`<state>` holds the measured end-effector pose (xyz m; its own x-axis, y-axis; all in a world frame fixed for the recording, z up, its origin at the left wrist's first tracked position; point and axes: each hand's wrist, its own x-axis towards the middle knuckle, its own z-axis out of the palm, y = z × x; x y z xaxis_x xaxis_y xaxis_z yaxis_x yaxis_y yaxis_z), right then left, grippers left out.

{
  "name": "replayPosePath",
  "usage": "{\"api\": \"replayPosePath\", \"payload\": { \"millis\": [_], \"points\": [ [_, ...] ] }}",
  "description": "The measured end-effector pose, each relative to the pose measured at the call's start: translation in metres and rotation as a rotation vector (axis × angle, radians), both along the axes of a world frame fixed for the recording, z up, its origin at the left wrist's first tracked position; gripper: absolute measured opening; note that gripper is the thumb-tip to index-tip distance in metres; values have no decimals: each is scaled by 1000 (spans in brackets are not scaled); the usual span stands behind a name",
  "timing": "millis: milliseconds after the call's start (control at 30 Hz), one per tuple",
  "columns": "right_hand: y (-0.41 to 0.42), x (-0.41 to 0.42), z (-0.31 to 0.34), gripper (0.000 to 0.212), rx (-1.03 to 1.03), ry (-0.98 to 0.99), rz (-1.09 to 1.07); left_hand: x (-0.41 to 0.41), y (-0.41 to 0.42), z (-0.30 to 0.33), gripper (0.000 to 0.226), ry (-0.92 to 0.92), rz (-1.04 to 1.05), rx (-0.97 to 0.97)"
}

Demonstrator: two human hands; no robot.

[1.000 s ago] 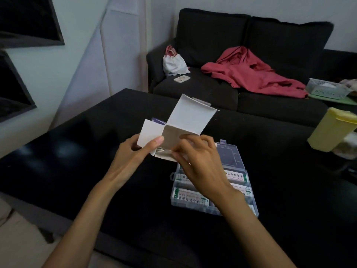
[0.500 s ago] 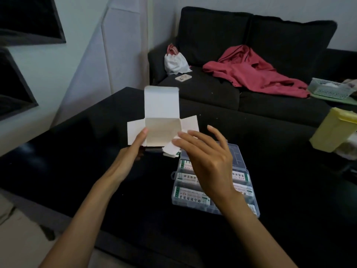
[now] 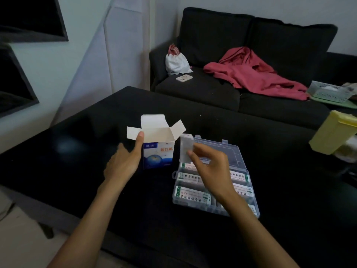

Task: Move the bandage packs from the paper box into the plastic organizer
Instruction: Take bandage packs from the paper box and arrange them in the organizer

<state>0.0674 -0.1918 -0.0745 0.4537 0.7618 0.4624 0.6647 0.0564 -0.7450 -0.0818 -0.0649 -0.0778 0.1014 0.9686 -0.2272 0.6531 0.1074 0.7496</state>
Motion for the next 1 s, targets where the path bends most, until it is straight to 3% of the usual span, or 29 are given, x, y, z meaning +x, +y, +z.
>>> {"api": "replayPosePath", "payload": {
  "millis": [100,167,200,267,367,433,533,700,833,1000],
  "points": [
    [-4,4,7,30,-140,456,100,2,-5,8,70,-127,144,347],
    [-7,8,7,33,-196,535,93,5,-18,19,39,-286,165,622],
    [-10,10,7,32,-209,547,88,10,-26,22,24,-363,110,648],
    [-14,13,7,24,-206,564,91,22,-42,24,4,-458,-87,492],
    [-23,18,5,16,-211,435,67,40,-67,15,9,-391,-393,213],
    [-29,20,3,13,-216,278,35,49,-76,11,6,-359,-481,109],
    [-41,27,2,11,-212,155,-10,59,-81,11,13,-423,-504,-57],
    [-57,39,6,8,-272,161,39,68,-91,13,9,-566,-529,-380],
    [-69,45,7,13,-336,116,76,77,-99,9,20,-653,-513,-543],
    [-82,58,20,15,-378,262,100,83,-102,11,16,-840,-402,-703]
  ]
}}
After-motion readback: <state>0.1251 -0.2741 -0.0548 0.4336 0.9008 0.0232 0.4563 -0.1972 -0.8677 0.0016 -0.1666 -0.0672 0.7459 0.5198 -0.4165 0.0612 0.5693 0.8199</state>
